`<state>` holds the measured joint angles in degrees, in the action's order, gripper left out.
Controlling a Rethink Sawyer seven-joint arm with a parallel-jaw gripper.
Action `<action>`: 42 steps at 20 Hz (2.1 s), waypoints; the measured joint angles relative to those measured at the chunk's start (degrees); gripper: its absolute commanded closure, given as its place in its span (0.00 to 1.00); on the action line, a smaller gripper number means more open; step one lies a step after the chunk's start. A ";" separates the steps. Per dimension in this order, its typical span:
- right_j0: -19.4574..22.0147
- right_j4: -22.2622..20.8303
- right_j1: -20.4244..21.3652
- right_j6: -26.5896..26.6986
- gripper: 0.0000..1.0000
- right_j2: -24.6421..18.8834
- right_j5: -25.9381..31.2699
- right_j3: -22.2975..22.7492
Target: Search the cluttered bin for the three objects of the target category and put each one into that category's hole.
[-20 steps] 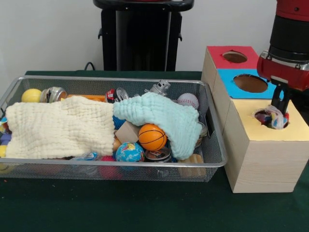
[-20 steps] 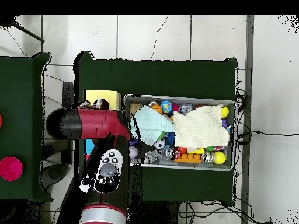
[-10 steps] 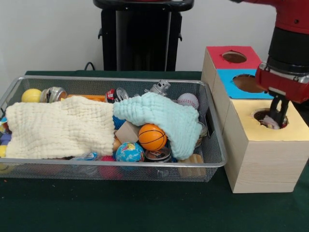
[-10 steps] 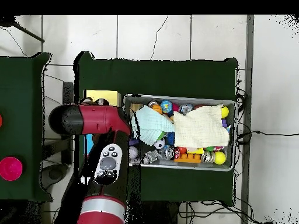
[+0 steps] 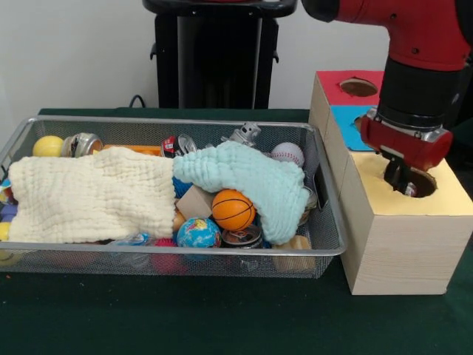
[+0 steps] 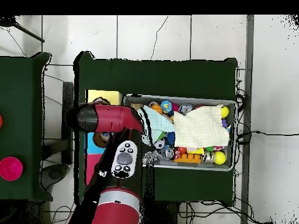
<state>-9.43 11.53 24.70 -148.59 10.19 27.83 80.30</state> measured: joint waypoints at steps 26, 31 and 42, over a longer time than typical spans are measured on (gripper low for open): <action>-1.76 -1.71 11.59 0.00 1.00 0.88 -9.59 15.06; -2.51 -3.44 13.61 0.00 1.00 3.14 -2.77 16.82; -0.62 -5.64 10.05 0.00 1.00 3.05 6.87 12.06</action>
<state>-10.05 5.89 34.75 -148.59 13.25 34.70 92.36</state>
